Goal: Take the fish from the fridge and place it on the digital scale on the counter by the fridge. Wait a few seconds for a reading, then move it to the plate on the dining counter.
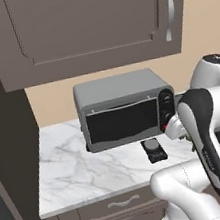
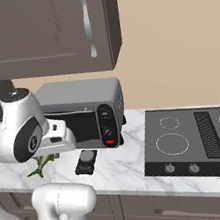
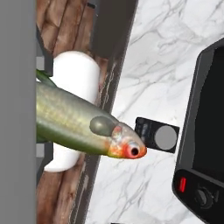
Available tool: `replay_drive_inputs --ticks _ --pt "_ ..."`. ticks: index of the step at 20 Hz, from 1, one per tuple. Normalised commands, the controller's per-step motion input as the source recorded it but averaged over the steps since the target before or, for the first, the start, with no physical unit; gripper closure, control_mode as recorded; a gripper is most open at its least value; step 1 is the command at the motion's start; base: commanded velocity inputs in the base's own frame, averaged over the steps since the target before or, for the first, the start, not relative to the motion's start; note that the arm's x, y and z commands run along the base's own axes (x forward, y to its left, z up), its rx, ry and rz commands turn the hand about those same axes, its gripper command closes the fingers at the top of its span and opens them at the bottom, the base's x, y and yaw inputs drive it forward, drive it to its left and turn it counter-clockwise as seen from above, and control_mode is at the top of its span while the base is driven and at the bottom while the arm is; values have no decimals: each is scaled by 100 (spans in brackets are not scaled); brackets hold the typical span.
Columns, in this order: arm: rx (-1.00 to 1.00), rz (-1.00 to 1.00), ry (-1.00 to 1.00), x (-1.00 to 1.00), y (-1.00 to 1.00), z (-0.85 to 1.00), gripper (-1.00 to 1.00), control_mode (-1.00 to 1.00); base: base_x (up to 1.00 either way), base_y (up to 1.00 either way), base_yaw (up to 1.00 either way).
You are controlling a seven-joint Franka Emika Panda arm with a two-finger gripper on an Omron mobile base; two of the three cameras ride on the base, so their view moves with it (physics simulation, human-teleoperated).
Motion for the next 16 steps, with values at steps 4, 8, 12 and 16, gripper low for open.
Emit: replay_drive_inputs --ticks 4,8,12,16 --pt "3 0 -13 11 10 -89 100 -100 0 0 0" --pt "0 0 -19 44 11 -61 100 -100 0 0 0" --pt "0 0 -9 68 5 -34 100 -100 0 0 0" --pt "0 0 0 52 0 -40 100 -100 0 0 0"
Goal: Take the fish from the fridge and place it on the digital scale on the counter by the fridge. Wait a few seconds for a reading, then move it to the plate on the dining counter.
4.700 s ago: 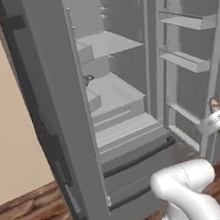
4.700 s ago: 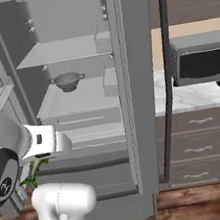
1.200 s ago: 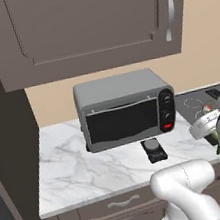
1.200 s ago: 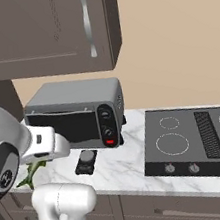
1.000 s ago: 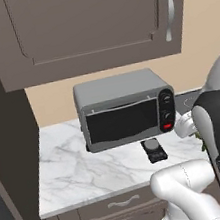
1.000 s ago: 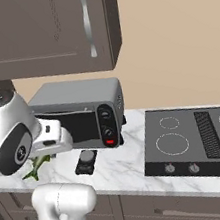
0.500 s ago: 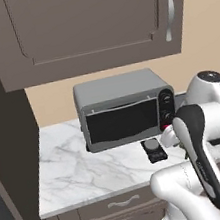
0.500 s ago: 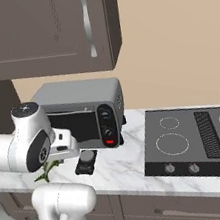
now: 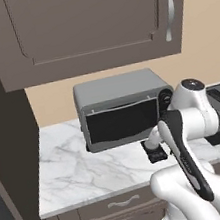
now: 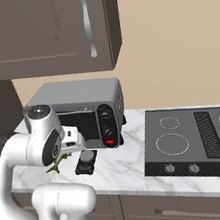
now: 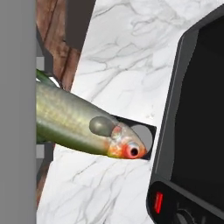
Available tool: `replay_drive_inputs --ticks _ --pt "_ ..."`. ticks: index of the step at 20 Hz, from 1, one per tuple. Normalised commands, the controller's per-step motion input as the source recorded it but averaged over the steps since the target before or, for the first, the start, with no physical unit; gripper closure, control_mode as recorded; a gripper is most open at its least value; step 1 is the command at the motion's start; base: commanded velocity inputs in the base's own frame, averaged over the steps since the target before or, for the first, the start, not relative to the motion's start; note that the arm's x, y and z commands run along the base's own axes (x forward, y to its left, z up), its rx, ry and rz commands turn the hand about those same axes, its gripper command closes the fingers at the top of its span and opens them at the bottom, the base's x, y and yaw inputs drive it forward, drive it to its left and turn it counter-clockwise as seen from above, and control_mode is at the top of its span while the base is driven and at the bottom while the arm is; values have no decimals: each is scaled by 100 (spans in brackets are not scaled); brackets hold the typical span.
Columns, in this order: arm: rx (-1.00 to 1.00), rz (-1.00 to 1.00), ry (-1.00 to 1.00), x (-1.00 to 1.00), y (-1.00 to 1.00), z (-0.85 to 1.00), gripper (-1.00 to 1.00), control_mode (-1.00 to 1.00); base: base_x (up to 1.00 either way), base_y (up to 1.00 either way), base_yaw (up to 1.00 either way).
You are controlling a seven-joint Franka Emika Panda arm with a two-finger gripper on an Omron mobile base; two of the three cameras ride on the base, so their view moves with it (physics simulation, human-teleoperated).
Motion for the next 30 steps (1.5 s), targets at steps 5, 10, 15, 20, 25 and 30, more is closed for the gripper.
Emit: replay_drive_inputs --ticks 5,10,15,20,25,30 --pt "-1 1 1 25 -4 -21 100 -100 0 0 0" --pt "-1 2 4 5 0 -30 100 -100 0 0 0" --pt "-2 3 9 18 0 -45 100 -100 0 0 0" --pt "0 3 5 30 0 -40 100 -100 0 0 0" --pt "0 3 2 34 -1 -14 100 -100 0 0 0" --pt "0 3 1 32 -6 0 100 -100 0 0 0"
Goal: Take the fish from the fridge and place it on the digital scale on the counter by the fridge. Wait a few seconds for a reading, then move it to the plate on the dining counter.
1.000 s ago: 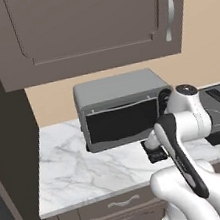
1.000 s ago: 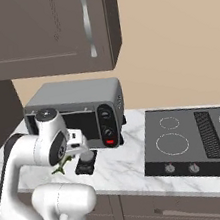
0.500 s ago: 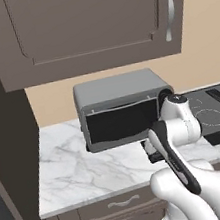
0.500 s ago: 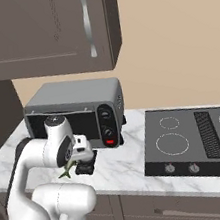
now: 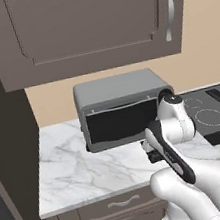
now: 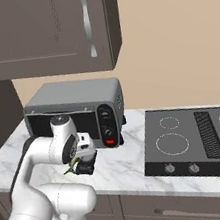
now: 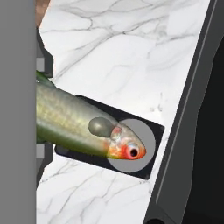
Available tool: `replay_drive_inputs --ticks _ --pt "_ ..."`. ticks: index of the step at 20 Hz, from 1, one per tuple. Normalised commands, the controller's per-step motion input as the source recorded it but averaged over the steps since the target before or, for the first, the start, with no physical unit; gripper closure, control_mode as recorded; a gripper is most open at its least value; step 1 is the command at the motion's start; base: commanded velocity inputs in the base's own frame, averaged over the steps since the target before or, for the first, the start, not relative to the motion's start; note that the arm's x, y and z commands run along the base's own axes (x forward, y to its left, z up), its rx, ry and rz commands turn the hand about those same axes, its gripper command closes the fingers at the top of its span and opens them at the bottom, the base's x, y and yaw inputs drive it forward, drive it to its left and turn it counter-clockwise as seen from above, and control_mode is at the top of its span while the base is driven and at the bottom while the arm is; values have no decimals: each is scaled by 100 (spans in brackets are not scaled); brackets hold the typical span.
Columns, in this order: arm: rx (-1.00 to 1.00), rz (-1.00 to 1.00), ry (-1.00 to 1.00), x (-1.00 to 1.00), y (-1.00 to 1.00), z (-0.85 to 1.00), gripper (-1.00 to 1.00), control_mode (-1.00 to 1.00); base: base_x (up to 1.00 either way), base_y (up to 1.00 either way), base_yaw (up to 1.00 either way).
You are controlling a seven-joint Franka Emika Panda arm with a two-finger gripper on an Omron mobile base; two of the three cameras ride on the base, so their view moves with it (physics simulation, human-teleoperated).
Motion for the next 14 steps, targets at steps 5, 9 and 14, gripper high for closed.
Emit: replay_drive_inputs --ticks 5,9,14 --pt "0 3 6 20 -8 -9 100 -100 0 0 0" --pt "0 4 7 5 -2 -27 100 -100 0 0 0" --pt "0 4 5 9 0 -28 100 -100 0 0 0"
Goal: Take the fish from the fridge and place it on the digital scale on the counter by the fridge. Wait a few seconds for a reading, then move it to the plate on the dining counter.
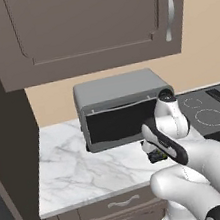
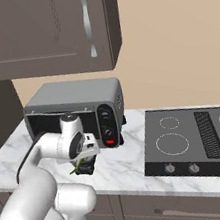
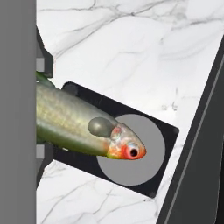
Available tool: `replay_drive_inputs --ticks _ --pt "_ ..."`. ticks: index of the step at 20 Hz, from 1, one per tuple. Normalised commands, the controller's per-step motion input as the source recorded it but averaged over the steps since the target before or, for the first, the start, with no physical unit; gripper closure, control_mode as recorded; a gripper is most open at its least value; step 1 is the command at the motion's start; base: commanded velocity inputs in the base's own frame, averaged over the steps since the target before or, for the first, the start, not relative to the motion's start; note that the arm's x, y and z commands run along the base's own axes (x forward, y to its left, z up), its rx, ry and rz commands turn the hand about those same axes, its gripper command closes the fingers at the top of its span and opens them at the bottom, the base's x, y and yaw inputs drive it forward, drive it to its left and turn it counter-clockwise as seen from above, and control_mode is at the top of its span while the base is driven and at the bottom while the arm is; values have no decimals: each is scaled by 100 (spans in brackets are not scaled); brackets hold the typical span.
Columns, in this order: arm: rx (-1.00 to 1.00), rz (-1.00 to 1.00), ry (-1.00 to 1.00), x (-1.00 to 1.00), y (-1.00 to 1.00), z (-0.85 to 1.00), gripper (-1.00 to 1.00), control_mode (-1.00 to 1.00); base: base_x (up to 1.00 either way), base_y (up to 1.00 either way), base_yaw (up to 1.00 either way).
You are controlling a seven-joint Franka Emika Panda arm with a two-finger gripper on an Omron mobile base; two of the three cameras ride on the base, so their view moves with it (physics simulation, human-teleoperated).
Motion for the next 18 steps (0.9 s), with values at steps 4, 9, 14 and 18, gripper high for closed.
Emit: replay_drive_inputs --ticks 4,9,14,18 --pt "0 2 0 21 0 -6 100 -100 0 0 0" --pt "0 0 0 17 -4 -1 100 -100 0 0 0" --pt "0 0 2 19 -1 -10 100 -100 0 0 0" --pt "0 0 1 18 -1 -10 100 -100 0 0 0"
